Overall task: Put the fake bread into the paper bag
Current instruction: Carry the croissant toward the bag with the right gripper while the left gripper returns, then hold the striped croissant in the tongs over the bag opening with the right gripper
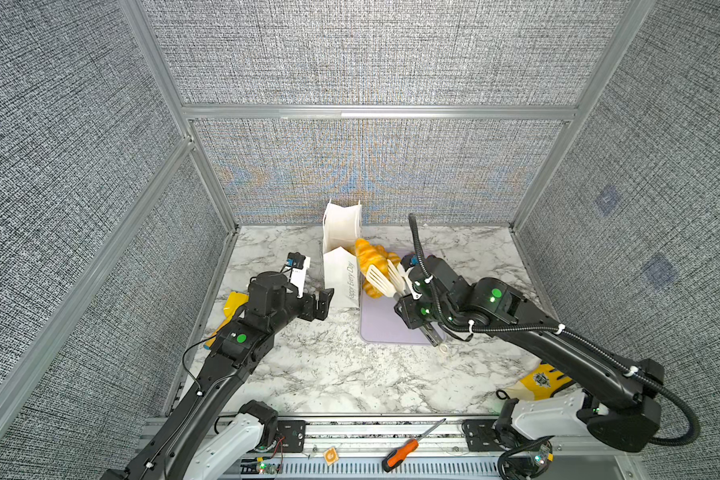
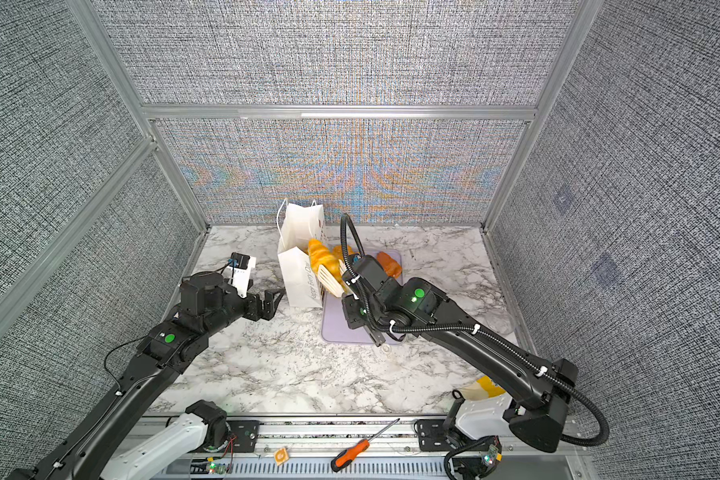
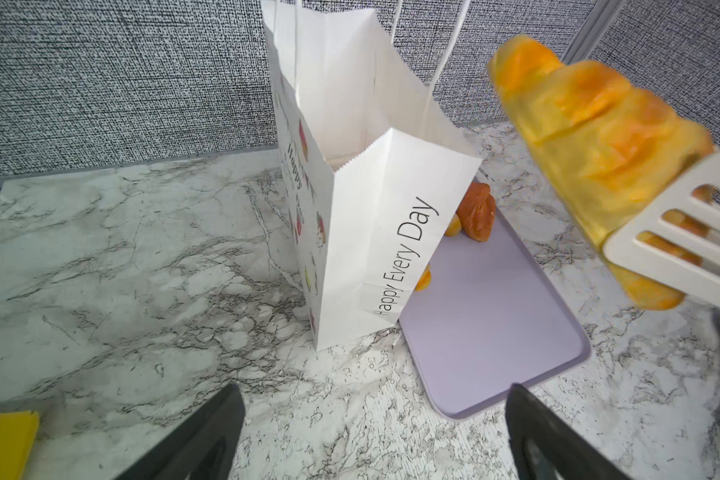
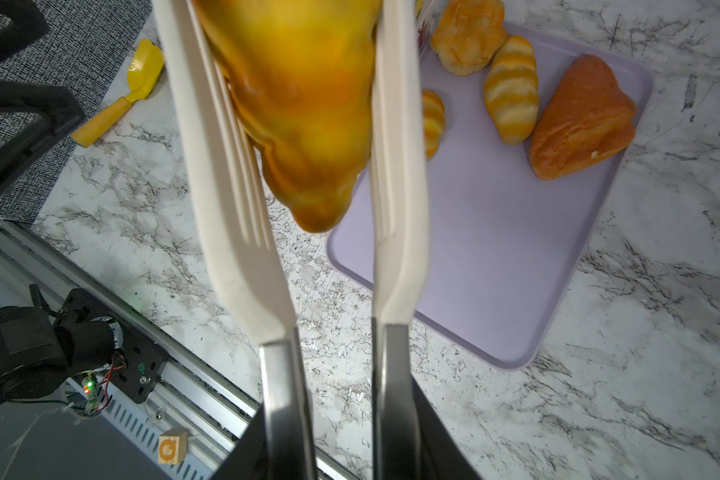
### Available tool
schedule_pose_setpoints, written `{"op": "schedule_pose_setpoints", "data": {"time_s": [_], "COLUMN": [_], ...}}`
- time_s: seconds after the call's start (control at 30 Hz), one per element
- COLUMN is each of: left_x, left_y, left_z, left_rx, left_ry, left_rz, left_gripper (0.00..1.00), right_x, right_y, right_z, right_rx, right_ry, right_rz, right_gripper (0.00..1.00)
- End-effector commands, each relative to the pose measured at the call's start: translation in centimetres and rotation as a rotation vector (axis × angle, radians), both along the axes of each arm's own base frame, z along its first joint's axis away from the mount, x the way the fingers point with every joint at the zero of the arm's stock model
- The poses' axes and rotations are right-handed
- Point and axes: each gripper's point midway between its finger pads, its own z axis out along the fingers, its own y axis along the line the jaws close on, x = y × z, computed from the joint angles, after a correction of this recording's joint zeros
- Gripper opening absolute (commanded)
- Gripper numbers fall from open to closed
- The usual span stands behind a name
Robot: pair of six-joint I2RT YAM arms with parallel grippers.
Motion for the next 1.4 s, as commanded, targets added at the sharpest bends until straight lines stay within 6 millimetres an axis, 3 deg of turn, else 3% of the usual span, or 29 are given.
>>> {"op": "schedule_pose_setpoints", "data": {"time_s": [0.0, 0.33, 0.8, 1.37], "left_x": [-0.1, 0.2, 0.3, 2.2], "left_y": [0.2, 1.0, 1.0, 1.5], "left_z": [0.4, -0.1, 1.0, 3.4], "left_rx": [-0.007, -0.002, -0.009, -0.052], "left_ry": [-0.008, 0.003, -0.028, -0.079], "left_rz": [-0.017, -0.004, -0.014, 0.011], "left_gripper": [0.99, 0.99, 0.99, 0.99], "right_x": [0.1, 0.6, 5.7, 10.7], "right_y": [0.6, 4.4, 8.4, 8.2], "right_z": [1.1, 3.6, 6.4, 6.5], "right_rx": [0.016, 0.1, 0.212, 0.218], "right_ry": [-0.025, -0.073, -0.09, -0.12], "right_rz": [0.006, 0.08, 0.065, -0.002], "right_gripper": [0.38, 0.38, 0.39, 0.39]}}
